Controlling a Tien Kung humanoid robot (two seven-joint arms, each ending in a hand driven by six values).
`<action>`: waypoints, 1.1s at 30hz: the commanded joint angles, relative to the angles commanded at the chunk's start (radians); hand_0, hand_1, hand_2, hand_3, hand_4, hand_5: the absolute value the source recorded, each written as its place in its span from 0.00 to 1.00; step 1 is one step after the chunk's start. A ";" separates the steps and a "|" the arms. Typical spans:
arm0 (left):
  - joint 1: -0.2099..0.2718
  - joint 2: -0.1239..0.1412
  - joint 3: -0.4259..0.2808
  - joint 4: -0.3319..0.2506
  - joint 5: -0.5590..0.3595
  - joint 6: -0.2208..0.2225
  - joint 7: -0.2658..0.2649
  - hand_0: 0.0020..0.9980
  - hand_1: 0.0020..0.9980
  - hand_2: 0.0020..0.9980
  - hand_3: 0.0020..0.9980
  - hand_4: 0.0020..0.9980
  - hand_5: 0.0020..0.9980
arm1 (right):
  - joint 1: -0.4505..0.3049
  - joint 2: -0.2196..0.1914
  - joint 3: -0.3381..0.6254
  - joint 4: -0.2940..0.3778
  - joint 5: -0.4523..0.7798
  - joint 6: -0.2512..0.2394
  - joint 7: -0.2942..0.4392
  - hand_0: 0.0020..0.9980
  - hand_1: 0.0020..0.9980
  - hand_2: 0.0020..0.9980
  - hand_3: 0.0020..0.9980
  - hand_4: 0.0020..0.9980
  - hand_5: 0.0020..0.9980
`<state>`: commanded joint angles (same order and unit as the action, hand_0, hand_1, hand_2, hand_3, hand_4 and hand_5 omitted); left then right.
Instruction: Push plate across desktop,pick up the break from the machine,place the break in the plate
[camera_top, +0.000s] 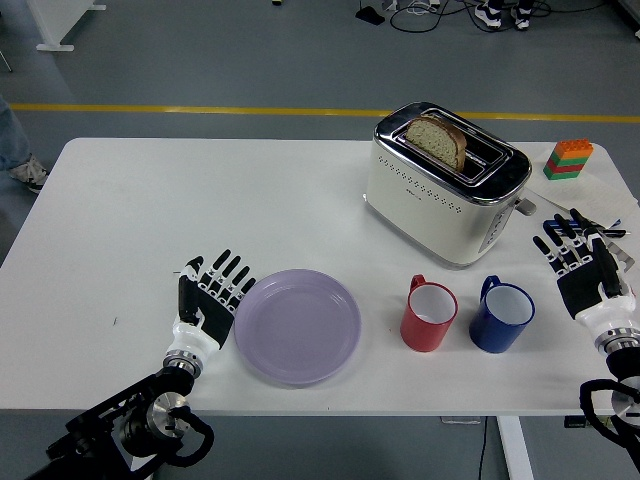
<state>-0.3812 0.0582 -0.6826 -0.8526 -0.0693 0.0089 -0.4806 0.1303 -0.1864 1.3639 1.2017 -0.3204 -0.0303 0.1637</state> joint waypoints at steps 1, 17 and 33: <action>-0.004 -0.003 0.003 0.006 -0.003 -0.001 0.000 0.78 0.80 0.85 0.76 0.53 1.00 | 0.000 0.000 0.000 0.000 0.000 0.000 0.000 0.73 0.67 0.68 0.64 0.50 0.38; -0.047 -0.041 0.035 0.058 -0.055 -0.024 0.012 0.76 0.78 0.83 0.75 0.53 1.00 | 0.000 -0.001 -0.012 -0.001 0.001 0.000 0.000 0.73 0.67 0.68 0.64 0.50 0.38; -0.070 -0.058 0.049 0.099 -0.083 -0.046 0.031 0.75 0.77 0.82 0.74 0.54 1.00 | -0.007 -0.002 -0.025 -0.004 0.001 0.000 0.000 0.74 0.67 0.69 0.64 0.50 0.38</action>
<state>-0.4509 0.0000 -0.6334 -0.7533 -0.1522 -0.0370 -0.4500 0.1235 -0.1887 1.3389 1.1977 -0.3194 -0.0299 0.1636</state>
